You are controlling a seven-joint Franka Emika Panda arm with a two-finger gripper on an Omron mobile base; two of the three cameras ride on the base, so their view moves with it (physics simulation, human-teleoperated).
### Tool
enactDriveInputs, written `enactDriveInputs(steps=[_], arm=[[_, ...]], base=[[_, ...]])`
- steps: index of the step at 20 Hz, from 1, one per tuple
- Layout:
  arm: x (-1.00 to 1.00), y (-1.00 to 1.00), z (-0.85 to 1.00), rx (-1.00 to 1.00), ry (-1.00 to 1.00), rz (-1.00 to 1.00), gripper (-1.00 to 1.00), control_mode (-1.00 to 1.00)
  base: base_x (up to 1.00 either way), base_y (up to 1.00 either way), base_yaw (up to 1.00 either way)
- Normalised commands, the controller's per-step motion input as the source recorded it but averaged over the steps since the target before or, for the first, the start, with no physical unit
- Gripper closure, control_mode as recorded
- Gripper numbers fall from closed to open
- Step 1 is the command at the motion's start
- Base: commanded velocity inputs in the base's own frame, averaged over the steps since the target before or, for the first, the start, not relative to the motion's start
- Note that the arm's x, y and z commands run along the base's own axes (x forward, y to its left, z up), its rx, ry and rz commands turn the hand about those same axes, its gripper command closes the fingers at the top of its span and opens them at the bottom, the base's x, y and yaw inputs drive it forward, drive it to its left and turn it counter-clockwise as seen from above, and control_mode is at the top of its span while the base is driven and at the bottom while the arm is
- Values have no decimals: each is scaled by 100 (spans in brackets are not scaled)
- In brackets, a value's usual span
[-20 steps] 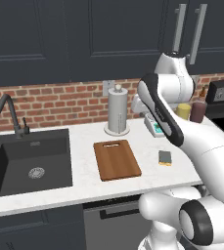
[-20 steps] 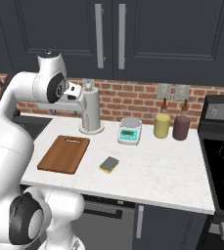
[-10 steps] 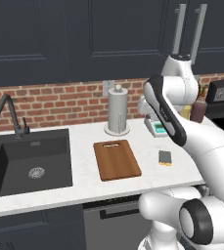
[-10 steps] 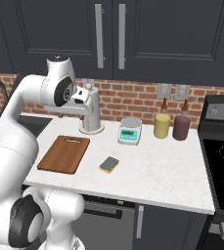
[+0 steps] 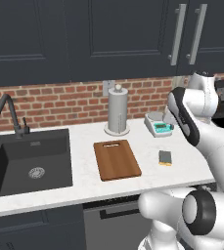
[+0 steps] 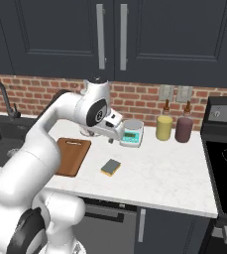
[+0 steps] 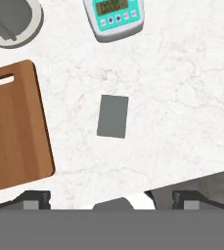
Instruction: Pick up the sponge from the counter and clean the cutting board by briefly scrubbing or pressing down on the cutting board. Once finished, release the sponge.
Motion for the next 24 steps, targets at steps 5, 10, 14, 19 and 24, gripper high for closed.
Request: enactDriveInputs(steps=[5,10,14,19,24], arm=[[1,-35,-53,0,10,-2,-100,-100],[9,8,-36,-6,7,10,-100,-100],[9,28,-32,-9,5,8,-100,-100],[0,10,-35,-4,0,0,-100,-100],[5,0,-26,0,0,0,-100,-100]], base=[[0,0,0],[0,0,0],[0,0,0],[0,0,0],[0,0,0]])
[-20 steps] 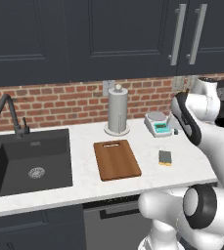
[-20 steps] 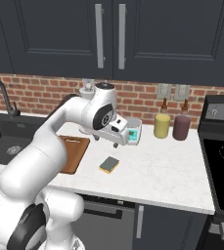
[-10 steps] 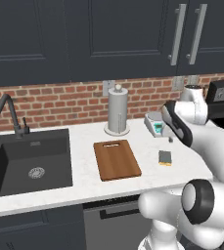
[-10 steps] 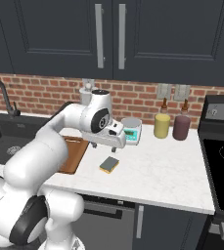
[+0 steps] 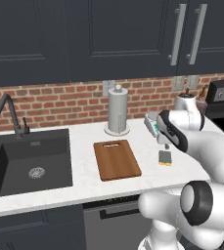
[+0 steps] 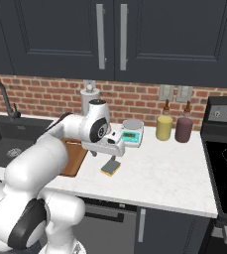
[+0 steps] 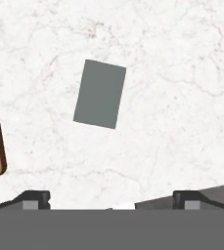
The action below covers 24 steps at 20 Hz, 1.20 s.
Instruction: Pick up the sponge from the counter and clean the cutting board by briefly scrubbing or pressing down on the cutting board. Once finished, release the sponge.
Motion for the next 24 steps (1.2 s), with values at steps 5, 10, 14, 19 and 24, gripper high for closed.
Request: enactDriveInputs(steps=[5,10,14,19,24], arm=[[26,0,-18,0,2,0,-100,-100],[27,-2,-22,4,2,-2,-100,-100],[0,0,-26,8,0,0,-100,-100],[0,-3,-26,12,0,0,-100,-100],[1,0,-25,5,0,0,-100,-100]], base=[[0,0,0],[0,0,0],[0,0,0],[0,0,0],[0,0,0]])
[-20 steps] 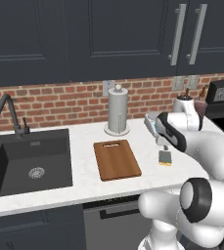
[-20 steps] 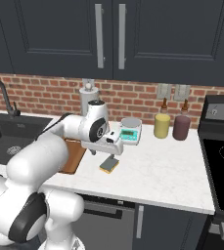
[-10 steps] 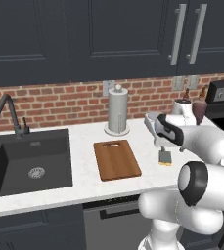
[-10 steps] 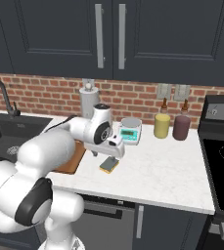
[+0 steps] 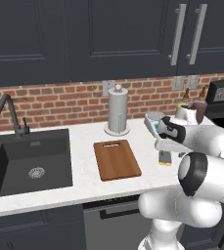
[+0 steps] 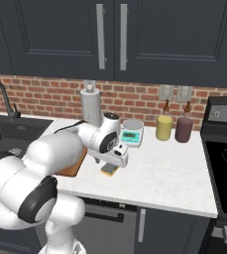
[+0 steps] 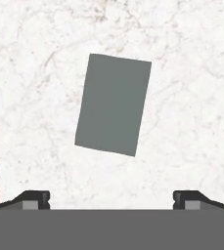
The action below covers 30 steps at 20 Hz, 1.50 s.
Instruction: Pick up the sponge from the counter and clean the cutting board by briefly scrubbing or pressing down on the cutting board. Once finished, release the sponge.
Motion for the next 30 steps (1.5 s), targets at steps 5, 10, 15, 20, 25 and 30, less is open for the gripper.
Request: enactDriveInputs(steps=[5,10,15,20,25,30], arm=[[21,0,-17,1,5,0,-100,-100],[19,0,-22,0,4,0,-100,-100],[16,0,-22,0,1,0,-100,-100],[21,0,-18,0,0,0,-100,-100],[26,0,-16,0,0,0,-100,-100],[9,0,-31,0,0,0,-100,-100]], base=[[0,0,0],[0,0,0],[0,0,0],[0,0,0],[0,0,0],[0,0,0]])
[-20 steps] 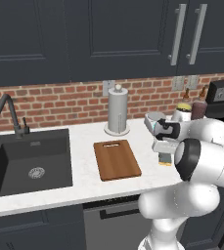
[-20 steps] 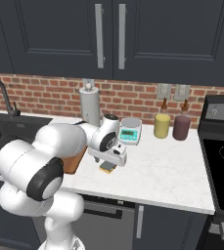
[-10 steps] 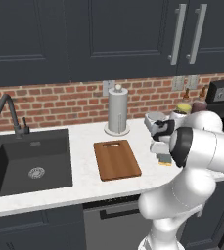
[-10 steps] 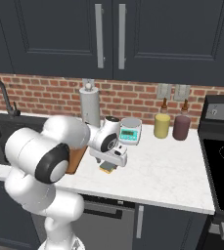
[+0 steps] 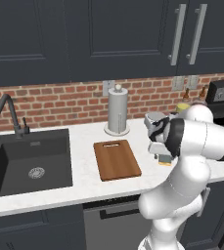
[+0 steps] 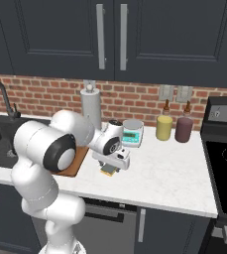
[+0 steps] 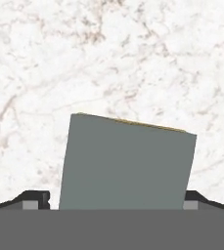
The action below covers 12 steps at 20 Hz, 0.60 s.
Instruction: Pick up the sponge from the counter and clean the cutting board by briefly scrubbing or pressing down on the cutting board. Once finished, release the sponge.
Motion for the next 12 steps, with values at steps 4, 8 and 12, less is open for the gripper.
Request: enactDriveInputs(steps=[4,8,12], arm=[[0,0,-58,-1,0,0,100,-100],[0,0,-46,-4,0,0,100,-100],[0,0,-33,-1,0,0,100,-100]], base=[[0,0,0],[0,0,0],[0,0,0]])
